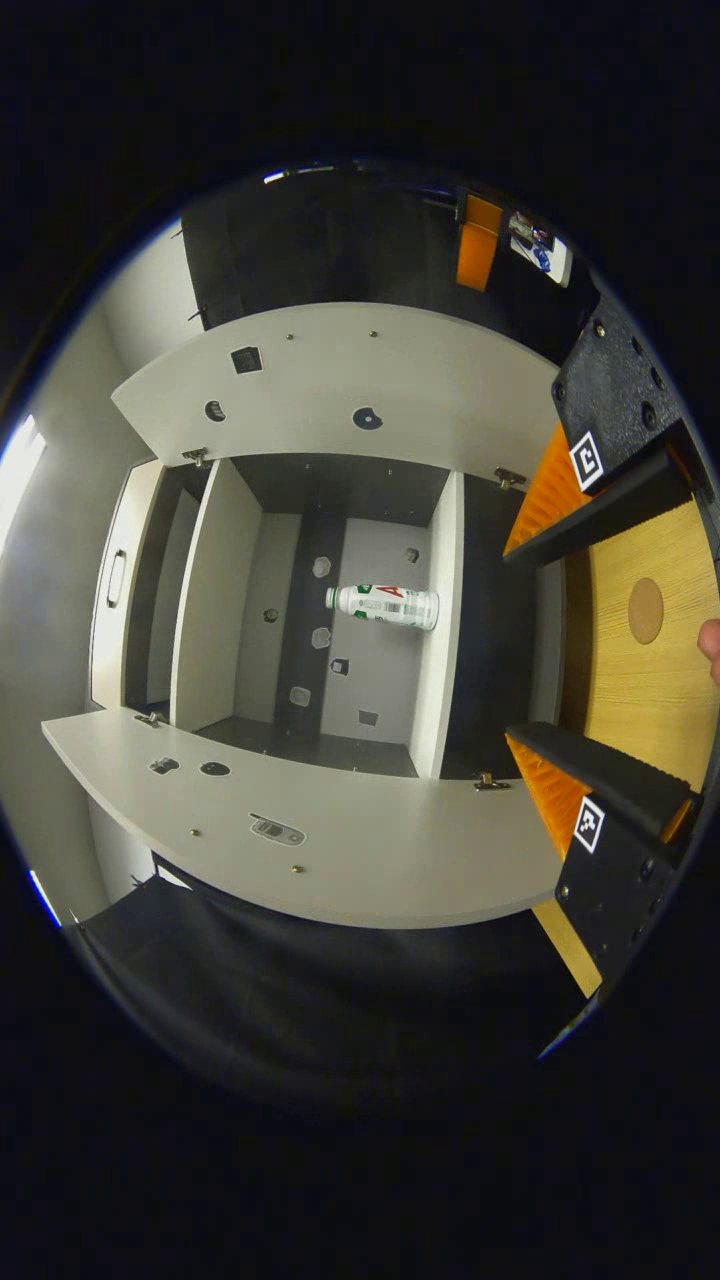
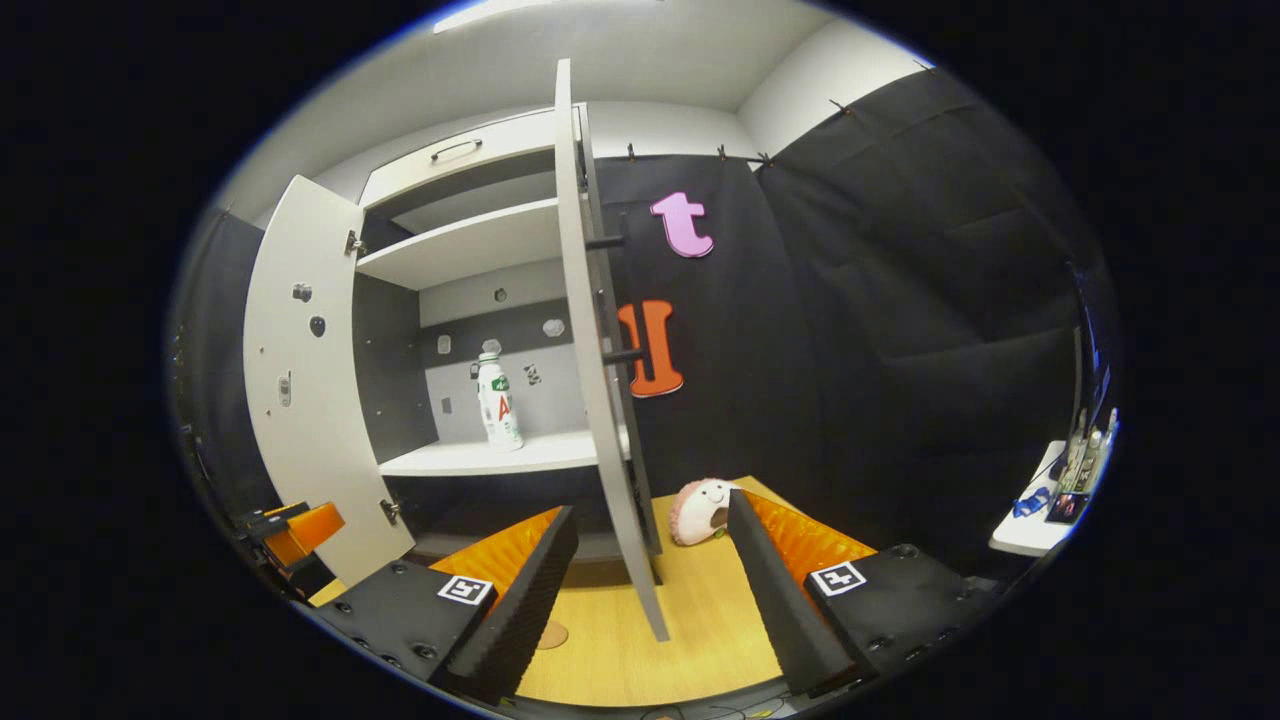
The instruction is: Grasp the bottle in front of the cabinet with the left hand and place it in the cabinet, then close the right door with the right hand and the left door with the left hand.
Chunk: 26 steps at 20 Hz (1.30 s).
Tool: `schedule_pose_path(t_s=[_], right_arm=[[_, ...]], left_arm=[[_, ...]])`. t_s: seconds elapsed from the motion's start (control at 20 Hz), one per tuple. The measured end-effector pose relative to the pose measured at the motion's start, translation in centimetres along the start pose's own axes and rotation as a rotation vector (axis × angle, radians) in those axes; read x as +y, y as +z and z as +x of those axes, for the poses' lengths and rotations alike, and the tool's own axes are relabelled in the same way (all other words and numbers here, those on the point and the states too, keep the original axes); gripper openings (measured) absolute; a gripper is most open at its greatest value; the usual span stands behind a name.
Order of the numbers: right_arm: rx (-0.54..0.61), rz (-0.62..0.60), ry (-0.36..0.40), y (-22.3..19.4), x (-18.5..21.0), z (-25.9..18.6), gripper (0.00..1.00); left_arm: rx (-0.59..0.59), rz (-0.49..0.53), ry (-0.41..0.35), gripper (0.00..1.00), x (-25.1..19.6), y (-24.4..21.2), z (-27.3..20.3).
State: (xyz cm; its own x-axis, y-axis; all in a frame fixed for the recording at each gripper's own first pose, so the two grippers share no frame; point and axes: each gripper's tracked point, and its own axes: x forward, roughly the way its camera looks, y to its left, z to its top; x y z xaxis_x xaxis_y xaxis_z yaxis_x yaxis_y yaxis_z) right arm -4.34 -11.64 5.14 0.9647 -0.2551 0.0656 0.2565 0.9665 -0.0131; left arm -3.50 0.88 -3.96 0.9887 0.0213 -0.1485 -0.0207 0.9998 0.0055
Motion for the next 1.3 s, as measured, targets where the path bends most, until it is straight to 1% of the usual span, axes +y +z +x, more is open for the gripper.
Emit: schedule_pose_path(t_s=[0.2, 0.35, 0.5, 0.6, 0.7, 0.75, 0.8, 0.9, 0.95, 1.05, 1.1, 1.3], right_arm=[[-0.092, -0.070, -0.043, 5.2, -2.4, 1.1, 0.99], [-0.129, -0.062, -0.058, 9.2, -3.4, 3.0, 0.99], [-0.165, -0.026, -0.038, 13.2, -3.5, 5.3, 0.99], [-0.186, -0.058, -0.059, 15.0, -4.2, 7.0, 0.99], [-0.179, -0.087, -0.090, 15.8, -4.9, 8.5, 0.99], [-0.166, -0.096, -0.101, 15.7, -5.1, 9.1, 0.99], [-0.153, -0.104, -0.101, 15.5, -5.0, 9.7, 0.99], [-0.139, -0.118, -0.087, 15.4, -4.4, 10.5, 0.99], [-0.135, -0.123, -0.075, 15.3, -4.0, 10.6, 0.91], [-0.148, -0.134, -0.091, 15.4, -3.7, 10.7, 0.88], [-0.157, -0.146, -0.097, 15.4, -3.6, 10.7, 0.96], [-0.169, -0.195, -0.090, 15.3, -2.7, 10.5, 0.96]], left_arm=[[-0.014, 0.013, 0.002, 0.96, -0.1, 0.5, -0.1], [-0.016, 0.001, -0.009, 0.96, -0.5, 0.8, -0.6], [-0.021, -0.004, -0.010, 0.96, -0.3, 1.1, -1.0], [-0.017, -0.009, -0.004, 0.96, 0.0, 1.1, -1.4], [-0.012, -0.016, 0.009, 0.96, 0.4, 0.9, -1.7], [-0.009, -0.019, 0.017, 0.93, 0.6, 0.8, -1.8], [-0.006, -0.022, 0.025, 0.96, 0.8, 0.7, -1.9], [-0.008, -0.024, 0.039, 0.96, 1.3, 0.7, -2.1], [-0.011, -0.024, 0.046, 0.96, 1.6, 0.8, -2.1], [-0.014, -0.023, 0.049, 0.96, 1.8, 0.8, -2.2], [-0.015, -0.020, 0.050, 0.96, 1.9, 0.8, -2.3], [-0.018, -0.017, 0.041, 0.96, 1.8, 0.7, -2.0]])
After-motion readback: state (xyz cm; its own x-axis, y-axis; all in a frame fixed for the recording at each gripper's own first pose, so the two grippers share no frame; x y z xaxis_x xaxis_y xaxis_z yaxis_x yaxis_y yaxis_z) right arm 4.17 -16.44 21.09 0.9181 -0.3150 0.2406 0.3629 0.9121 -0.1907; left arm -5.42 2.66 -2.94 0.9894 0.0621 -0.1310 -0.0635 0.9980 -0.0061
